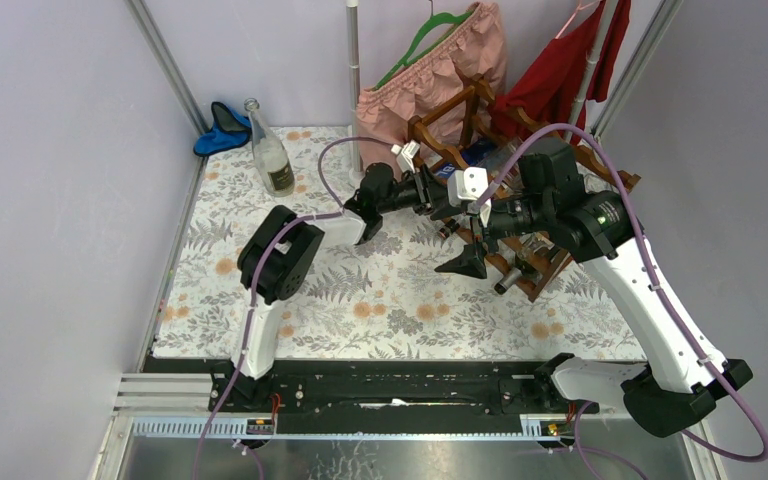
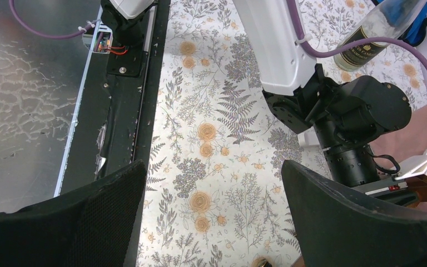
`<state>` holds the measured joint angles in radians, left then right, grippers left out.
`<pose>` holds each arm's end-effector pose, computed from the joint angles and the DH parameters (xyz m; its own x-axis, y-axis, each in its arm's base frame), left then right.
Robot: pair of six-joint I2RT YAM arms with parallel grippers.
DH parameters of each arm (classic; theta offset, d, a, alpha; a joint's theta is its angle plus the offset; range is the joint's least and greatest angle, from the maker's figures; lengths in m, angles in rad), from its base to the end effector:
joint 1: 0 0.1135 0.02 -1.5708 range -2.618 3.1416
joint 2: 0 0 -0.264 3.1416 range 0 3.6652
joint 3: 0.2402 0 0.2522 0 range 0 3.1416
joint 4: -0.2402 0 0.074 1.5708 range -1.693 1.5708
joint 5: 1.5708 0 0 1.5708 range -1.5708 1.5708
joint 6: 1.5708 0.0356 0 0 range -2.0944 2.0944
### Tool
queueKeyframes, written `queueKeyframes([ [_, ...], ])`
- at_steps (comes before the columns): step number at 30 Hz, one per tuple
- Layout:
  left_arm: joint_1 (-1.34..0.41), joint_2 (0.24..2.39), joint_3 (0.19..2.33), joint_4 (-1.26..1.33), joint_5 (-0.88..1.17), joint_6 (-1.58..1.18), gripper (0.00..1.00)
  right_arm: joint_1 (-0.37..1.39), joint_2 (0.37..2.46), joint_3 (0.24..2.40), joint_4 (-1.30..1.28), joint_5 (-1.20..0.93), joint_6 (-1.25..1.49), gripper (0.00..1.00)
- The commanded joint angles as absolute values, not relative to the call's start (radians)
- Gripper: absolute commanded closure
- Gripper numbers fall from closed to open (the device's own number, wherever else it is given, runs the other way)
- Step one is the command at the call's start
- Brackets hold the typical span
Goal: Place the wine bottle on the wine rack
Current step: Place the wine bottle in the wine rack.
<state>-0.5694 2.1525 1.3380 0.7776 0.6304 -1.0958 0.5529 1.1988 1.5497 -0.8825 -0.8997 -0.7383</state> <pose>0.3925 -0.2762 0.1933 -0.8427 -0.3135 -0.4377 0.3984 0.1836 -0.8986 0.1695 0.1373 0.4513 0.2874 -0.3145 -0.9047 -0.9568 -0.0500 -0.2865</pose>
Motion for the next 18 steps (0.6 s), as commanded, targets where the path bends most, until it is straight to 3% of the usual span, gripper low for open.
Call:
queueKeyframes([
  [1, -0.594, 2.056, 1.31, 0.906, 0.601, -1.044, 1.0, 0.543, 1.202, 1.56, -0.861, -0.91, -0.733, 0.0],
  [18, -0.627, 2.059, 1.359, 0.827, 0.525, -0.94, 1.0, 0.541, 1.197, 1.554, -0.861, -0.914, -0.735, 0.0],
])
